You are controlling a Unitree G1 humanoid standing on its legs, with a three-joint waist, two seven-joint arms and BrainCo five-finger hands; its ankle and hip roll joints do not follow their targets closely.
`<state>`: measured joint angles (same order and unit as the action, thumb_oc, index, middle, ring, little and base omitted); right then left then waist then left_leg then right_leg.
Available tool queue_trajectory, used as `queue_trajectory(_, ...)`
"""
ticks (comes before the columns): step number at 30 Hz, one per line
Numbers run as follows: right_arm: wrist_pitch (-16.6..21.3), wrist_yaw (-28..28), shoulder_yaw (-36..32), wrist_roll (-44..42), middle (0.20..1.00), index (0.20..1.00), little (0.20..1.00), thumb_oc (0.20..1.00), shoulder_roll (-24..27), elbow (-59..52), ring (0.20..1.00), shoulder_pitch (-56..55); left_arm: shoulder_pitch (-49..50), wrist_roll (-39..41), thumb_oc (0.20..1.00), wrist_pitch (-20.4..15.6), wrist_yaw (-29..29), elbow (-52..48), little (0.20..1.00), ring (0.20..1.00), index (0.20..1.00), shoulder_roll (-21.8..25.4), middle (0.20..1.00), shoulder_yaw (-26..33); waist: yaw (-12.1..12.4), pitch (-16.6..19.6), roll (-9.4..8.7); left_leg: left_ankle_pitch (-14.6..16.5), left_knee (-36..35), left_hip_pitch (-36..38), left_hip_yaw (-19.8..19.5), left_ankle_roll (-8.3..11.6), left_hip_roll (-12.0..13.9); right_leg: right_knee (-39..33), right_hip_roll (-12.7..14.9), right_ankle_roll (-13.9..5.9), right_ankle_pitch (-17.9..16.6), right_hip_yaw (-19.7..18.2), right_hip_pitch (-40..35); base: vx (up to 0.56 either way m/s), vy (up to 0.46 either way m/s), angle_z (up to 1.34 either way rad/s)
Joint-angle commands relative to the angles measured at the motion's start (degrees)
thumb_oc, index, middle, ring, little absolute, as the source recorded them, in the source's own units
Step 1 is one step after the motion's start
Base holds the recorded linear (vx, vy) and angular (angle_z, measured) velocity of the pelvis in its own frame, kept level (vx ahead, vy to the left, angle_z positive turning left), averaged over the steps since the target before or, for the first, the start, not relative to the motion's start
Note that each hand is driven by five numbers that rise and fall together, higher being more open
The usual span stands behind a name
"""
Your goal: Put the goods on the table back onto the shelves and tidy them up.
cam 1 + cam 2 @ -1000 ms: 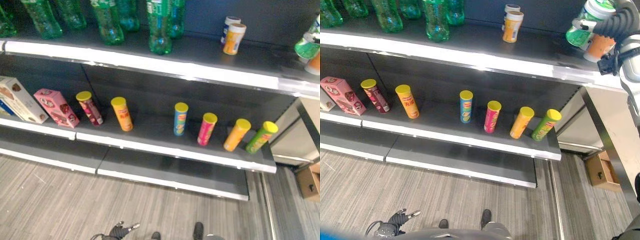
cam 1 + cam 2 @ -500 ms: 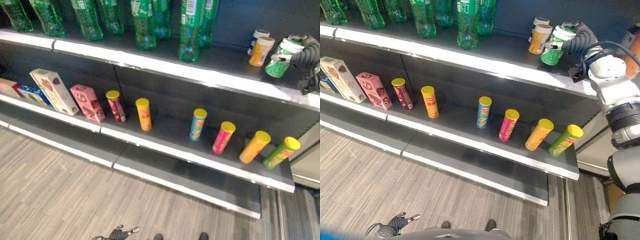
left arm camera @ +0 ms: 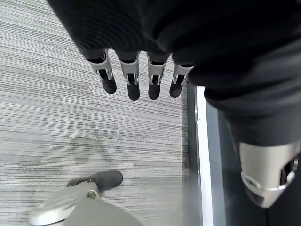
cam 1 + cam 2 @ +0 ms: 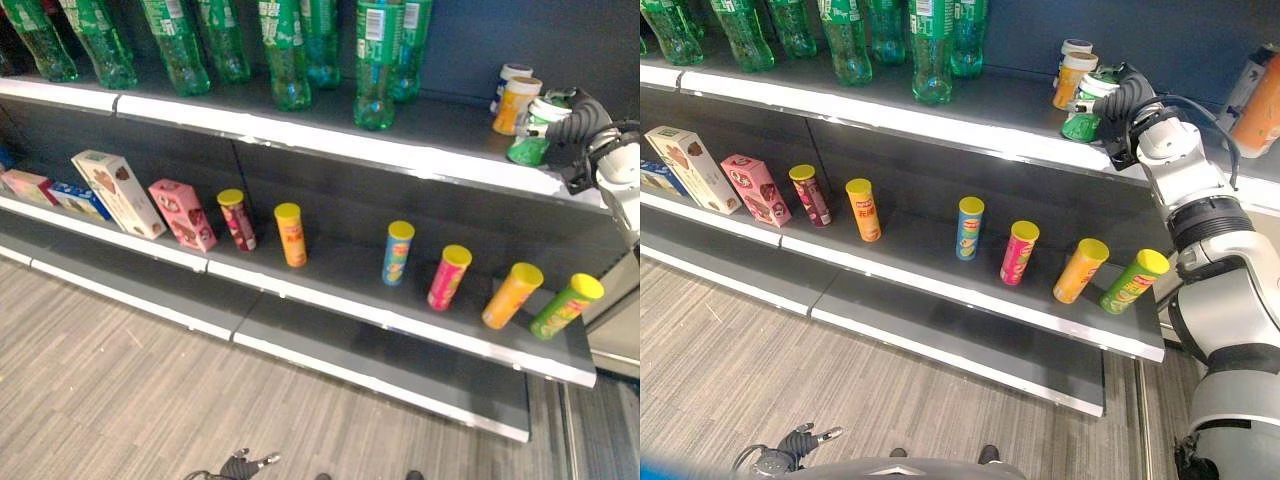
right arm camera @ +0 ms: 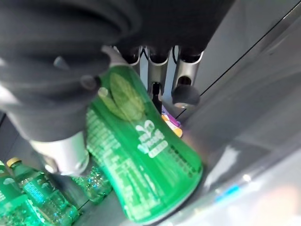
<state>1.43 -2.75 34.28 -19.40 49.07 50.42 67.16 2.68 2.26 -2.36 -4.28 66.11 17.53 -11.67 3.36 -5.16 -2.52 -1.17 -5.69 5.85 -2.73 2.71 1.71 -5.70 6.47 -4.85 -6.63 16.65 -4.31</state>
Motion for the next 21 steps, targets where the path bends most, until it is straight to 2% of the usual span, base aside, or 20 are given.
queue_trajectory(1,1.1,1.1,4.5,3.0,0.200,0.200,0.200,0.200,-0.2,3.7,0.200,8.7,-3.5,2.5,1.000,-0.9,-0.9,2.3,1.000,1.000,1.000,1.8,1.000,-3.2,1.2,0.9,-2.29,2.0,0.7,-0.4,6.3,4.52,3.2,0.9,1.5,-3.37,10.0,-0.4,-4.5,0.00,0.000,0.00)
queue_trajectory(8,0.8,1.4,5.6,5.6,0.200,0.200,0.200,0.200,-1.8,4.0,0.200,9.1,-4.0,2.8,1.000,-1.0,-1.4,2.8,1.000,1.000,1.000,1.6,1.000,-3.1,1.0,0.9,-2.41,2.1,0.7,-0.5,6.1,4.36,3.1,1.0,1.5,-3.39,9.9,-0.6,-4.2,0.00,0.009,0.02)
queue_trajectory(9,0.8,1.7,6.1,7.2,0.915,0.915,0.915,0.915,-1.8,4.0,0.915,9.4,-4.0,2.7,1.000,-0.9,-1.4,2.9,1.000,1.000,1.000,1.6,1.000,-3.0,0.8,0.8,-2.45,2.3,0.7,-0.2,6.3,4.28,3.1,1.1,1.6,-3.39,9.8,-0.7,-4.2,0.02,0.026,0.03)
queue_trajectory(10,0.7,1.9,5.7,7.5,1.000,1.000,1.000,1.000,-2.4,3.7,1.000,8.3,-5.0,1.5,1.000,-1.8,-1.9,3.0,1.000,1.000,1.000,2.0,1.000,-3.7,0.4,0.9,-2.43,2.3,0.7,-0.2,6.5,4.24,3.1,1.1,1.6,-3.44,9.8,-0.8,-4.1,0.03,0.043,0.00)
queue_trajectory(12,0.5,1.8,6.1,7.2,1.000,1.000,1.000,1.000,-1.8,1.2,1.000,9.3,-5.2,2.3,1.000,-1.1,-0.7,2.0,1.000,1.000,1.000,2.7,1.000,-3.2,-0.1,0.9,-2.20,2.5,0.7,0.0,6.9,4.09,3.0,1.1,1.7,-3.55,9.6,-1.1,-4.0,0.02,0.056,-0.03)
queue_trajectory(14,0.7,2.3,7.4,8.5,1.000,1.000,1.000,1.000,2.1,-5.4,1.000,9.9,-4.7,2.9,1.000,-0.8,-0.1,1.2,1.000,1.000,1.000,3.1,1.000,-2.2,-1.1,0.7,-2.06,2.7,0.7,0.0,7.5,3.95,3.0,1.1,1.8,-3.72,9.4,-1.6,-3.5,0.02,0.085,-0.14)
queue_trajectory(15,1.1,3.1,6.9,8.3,1.000,1.000,1.000,1.000,4.7,-9.6,1.000,9.4,-4.6,3.2,1.000,-0.8,-0.2,1.1,1.000,1.000,1.000,3.2,1.000,-1.5,-1.6,0.6,-2.05,2.8,0.7,0.0,7.9,3.93,3.1,1.2,1.9,-3.86,9.2,-2.0,-3.3,0.04,0.105,-0.22)
queue_trajectory(16,2.3,5.1,3.6,6.7,1.000,1.000,1.000,1.000,10.5,-19.7,1.000,7.0,-4.4,3.5,1.000,-0.4,-0.2,1.2,1.000,1.000,1.000,3.1,1.000,0.2,-3.0,0.7,-1.94,3.2,0.7,0.2,8.5,3.82,3.0,1.3,2.0,-4.14,9.1,-2.7,-2.9,0.05,0.098,-0.12)
queue_trajectory(17,2.9,5.7,1.2,5.9,1.000,1.000,1.000,1.000,12.4,-23.2,1.000,5.0,-4.2,3.4,1.000,-0.4,-0.2,1.3,1.000,1.000,1.000,3.1,1.000,0.6,-3.3,0.7,-1.99,3.4,0.7,0.3,8.8,3.77,3.0,1.3,2.1,-4.20,9.1,-2.9,-2.9,0.06,0.104,-0.15)
queue_trajectory(19,6.9,10.2,-12.5,4.6,1.000,1.000,1.000,1.000,19.2,-34.2,1.000,-5.9,-3.2,2.4,1.000,-0.5,-0.3,1.3,1.000,1.000,1.000,2.2,1.000,2.8,-5.2,0.9,-1.35,4.3,0.7,0.7,9.6,3.31,2.8,1.6,2.4,-4.62,9.0,-3.9,-2.3,0.07,0.104,-0.27)
queue_trajectory(21,8.5,12.9,-25.9,4.7,1.000,1.000,1.000,1.000,20.0,-40.2,1.000,-17.9,-2.6,1.8,1.000,-0.3,-0.4,1.3,1.000,1.000,1.000,1.7,1.000,3.4,-6.1,0.9,-1.39,5.0,0.7,1.1,10.4,2.79,2.7,2.0,2.6,-5.01,8.9,-5.1,-1.6,0.05,0.106,-0.50)
